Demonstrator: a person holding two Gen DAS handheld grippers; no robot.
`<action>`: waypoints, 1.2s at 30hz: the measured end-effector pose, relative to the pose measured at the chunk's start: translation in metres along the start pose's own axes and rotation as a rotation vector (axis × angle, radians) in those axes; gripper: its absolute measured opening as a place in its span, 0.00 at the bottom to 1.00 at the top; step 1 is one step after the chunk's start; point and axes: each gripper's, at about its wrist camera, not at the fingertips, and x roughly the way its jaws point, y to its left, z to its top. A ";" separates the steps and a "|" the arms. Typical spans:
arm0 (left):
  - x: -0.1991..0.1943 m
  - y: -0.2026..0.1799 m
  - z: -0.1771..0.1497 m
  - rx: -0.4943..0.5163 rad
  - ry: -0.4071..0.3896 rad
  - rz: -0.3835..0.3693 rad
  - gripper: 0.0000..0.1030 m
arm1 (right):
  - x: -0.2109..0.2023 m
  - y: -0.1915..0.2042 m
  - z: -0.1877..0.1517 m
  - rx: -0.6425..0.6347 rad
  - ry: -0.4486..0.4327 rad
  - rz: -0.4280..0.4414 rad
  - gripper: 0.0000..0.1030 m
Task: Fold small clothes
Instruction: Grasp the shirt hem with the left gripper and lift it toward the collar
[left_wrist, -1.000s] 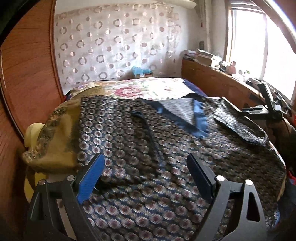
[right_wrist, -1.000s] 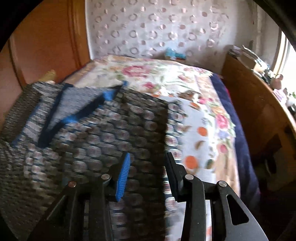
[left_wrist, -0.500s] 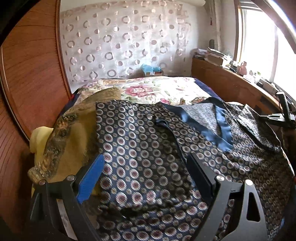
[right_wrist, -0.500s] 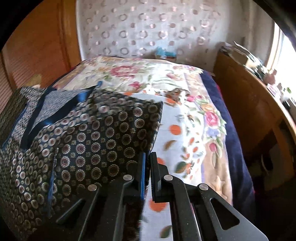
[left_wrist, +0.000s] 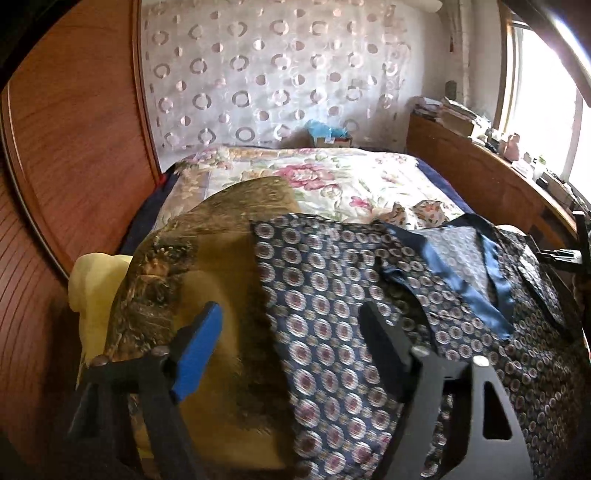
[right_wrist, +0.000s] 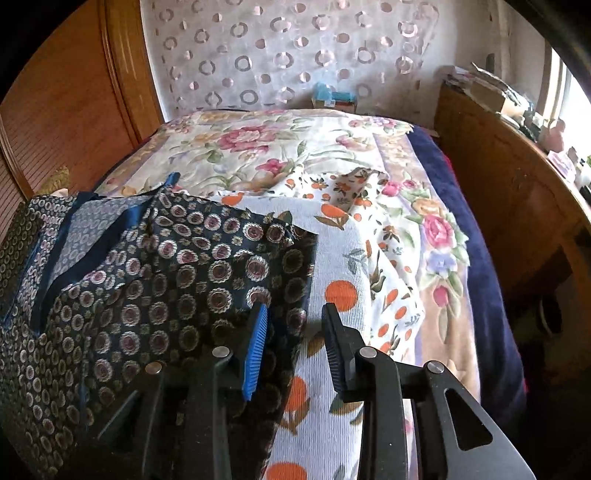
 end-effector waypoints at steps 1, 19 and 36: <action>0.003 0.002 0.001 0.000 0.006 0.000 0.66 | 0.000 -0.001 0.000 -0.004 -0.010 -0.002 0.31; 0.060 0.003 0.044 -0.024 0.092 -0.040 0.50 | -0.004 0.001 -0.006 -0.030 -0.036 -0.002 0.31; 0.020 -0.035 0.028 0.079 0.013 -0.146 0.02 | -0.004 0.000 -0.006 -0.040 -0.030 -0.004 0.31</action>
